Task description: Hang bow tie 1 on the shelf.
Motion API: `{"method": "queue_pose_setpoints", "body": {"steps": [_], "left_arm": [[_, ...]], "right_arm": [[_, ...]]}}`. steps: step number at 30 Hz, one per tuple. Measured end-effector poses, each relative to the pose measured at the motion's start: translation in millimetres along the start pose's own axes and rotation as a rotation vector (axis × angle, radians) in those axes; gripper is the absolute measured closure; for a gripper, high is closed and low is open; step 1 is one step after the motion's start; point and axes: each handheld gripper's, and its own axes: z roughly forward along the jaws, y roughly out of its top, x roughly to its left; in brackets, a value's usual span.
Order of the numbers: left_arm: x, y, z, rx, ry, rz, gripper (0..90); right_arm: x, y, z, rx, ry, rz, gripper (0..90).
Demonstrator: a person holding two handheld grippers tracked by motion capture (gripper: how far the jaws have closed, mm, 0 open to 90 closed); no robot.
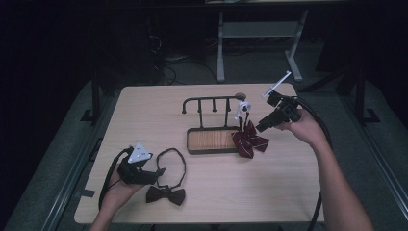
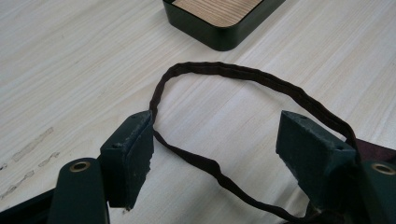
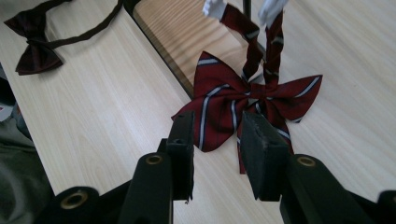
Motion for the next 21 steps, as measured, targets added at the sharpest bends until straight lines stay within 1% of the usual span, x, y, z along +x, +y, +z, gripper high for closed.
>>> {"method": "queue_pose_setpoints", "body": {"steps": [1,8,9,11,13,21], "left_arm": [[0.1,-0.1,0.1,0.000,0.000,0.000,28.1],[0.4,-0.3,-0.2,0.002,0.002,0.002,28.1],[0.6,-0.4,-0.2,0.001,0.002,0.002,28.1],[0.7,-0.5,-0.1,0.000,0.002,0.001,28.1],[0.8,-0.8,0.2,0.003,0.003,0.000,28.1],[0.5,-0.7,0.4,0.005,0.005,0.002,28.1]], "right_arm": [[0.4,-1.8,0.8,0.004,0.004,0.009,64.4],[0.9,-13.2,7.2,0.001,0.006,0.005,62.7],[1.6,-17.3,8.9,-0.003,0.010,0.005,61.7],[2.3,-19.3,9.2,-0.008,0.012,0.007,61.5],[4.7,-24.4,11.3,-0.018,0.025,0.004,60.6],[6.4,-31.4,16.1,-0.016,0.031,0.004,59.5]]}}
